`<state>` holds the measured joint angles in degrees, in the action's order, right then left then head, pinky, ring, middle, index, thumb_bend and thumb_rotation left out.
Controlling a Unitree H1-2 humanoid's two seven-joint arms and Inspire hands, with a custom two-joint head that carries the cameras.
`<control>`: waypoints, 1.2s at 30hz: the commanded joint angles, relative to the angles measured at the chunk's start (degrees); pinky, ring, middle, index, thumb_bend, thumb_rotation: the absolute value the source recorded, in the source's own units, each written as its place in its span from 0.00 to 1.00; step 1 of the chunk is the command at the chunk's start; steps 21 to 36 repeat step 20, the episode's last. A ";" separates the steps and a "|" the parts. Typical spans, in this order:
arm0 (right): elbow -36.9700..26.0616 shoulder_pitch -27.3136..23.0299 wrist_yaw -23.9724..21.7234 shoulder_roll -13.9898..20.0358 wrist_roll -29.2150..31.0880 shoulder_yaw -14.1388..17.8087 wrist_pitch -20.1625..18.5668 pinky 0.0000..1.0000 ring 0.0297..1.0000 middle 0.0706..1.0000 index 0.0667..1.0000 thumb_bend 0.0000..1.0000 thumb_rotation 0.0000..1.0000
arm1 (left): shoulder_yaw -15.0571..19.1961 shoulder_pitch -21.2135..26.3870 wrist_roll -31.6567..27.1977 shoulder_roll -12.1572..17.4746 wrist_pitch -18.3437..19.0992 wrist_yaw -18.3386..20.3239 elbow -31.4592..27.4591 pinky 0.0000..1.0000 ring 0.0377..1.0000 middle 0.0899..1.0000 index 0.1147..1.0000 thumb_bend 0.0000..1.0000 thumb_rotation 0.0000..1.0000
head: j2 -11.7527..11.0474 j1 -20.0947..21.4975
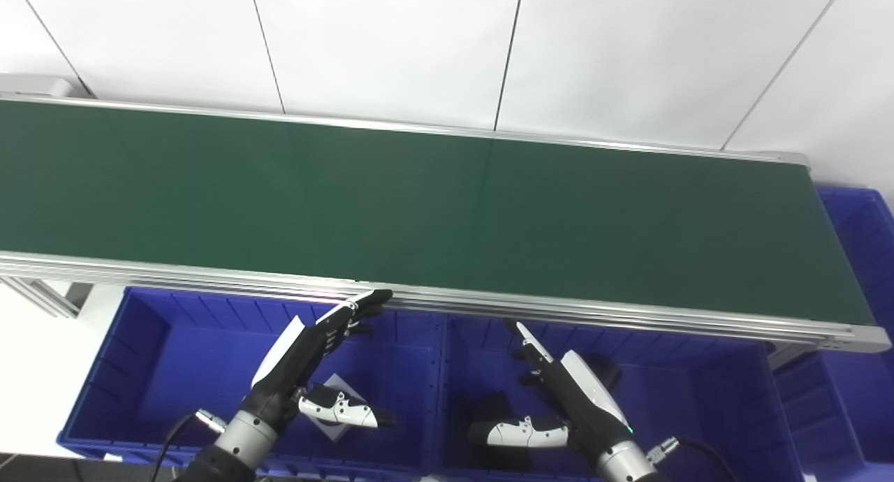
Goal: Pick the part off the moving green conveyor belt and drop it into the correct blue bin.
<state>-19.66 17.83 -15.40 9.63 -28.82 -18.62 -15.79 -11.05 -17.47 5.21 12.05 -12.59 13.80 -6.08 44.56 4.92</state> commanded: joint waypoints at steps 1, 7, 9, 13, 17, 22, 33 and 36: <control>-0.62 0.18 2.47 -0.83 0.78 0.30 3.29 0.81 0.91 0.98 1.00 0.85 0.44 | 0.45 0.05 -1.16 0.30 -2.93 -0.21 -0.61 0.81 0.87 0.89 0.86 0.90 0.15 | -0.49 0.31; -0.08 1.48 7.34 -2.41 0.69 0.64 4.67 0.82 0.91 0.97 1.00 0.86 0.45 | 0.79 -0.42 -1.31 0.33 -3.89 -0.38 -0.18 0.81 0.87 0.89 0.86 0.89 0.16 | -1.69 3.00; 0.22 1.85 8.71 -3.04 0.95 0.63 5.31 0.82 0.91 0.96 1.00 0.86 0.44 | 0.97 -0.52 -1.34 0.56 -4.10 -0.34 -0.11 0.81 0.87 0.89 0.86 0.89 0.15 | -1.83 4.43; 0.37 2.10 9.82 -3.83 0.84 0.27 5.20 0.84 0.91 0.97 1.00 0.84 0.45 | 1.42 -0.61 -1.63 0.94 -4.18 -0.11 -0.01 0.81 0.87 0.89 0.86 0.88 0.15 | -1.97 6.33; 0.48 1.90 10.67 -4.36 -0.01 -0.17 4.67 0.83 0.91 0.97 1.00 0.85 0.46 | 1.63 -0.54 -2.13 1.27 -4.49 0.13 0.05 0.82 0.87 0.89 0.86 0.88 0.13 | -1.71 6.79; 0.78 1.70 11.07 -4.57 -0.16 -0.32 4.63 0.83 0.91 0.96 1.00 0.85 0.46 | 1.74 -0.40 -2.56 1.44 -4.24 0.26 -0.01 0.82 0.87 0.89 0.86 0.88 0.13 | -1.60 7.38; 0.78 1.70 11.07 -4.57 -0.16 -0.32 4.63 0.83 0.91 0.96 1.00 0.85 0.46 | 1.74 -0.40 -2.56 1.44 -4.24 0.26 -0.01 0.82 0.87 0.89 0.86 0.88 0.13 | -1.60 7.38; 0.78 1.70 11.07 -4.57 -0.16 -0.32 4.63 0.83 0.91 0.96 1.00 0.85 0.46 | 1.74 -0.40 -2.56 1.44 -4.24 0.26 -0.01 0.82 0.87 0.89 0.86 0.88 0.13 | -1.60 7.38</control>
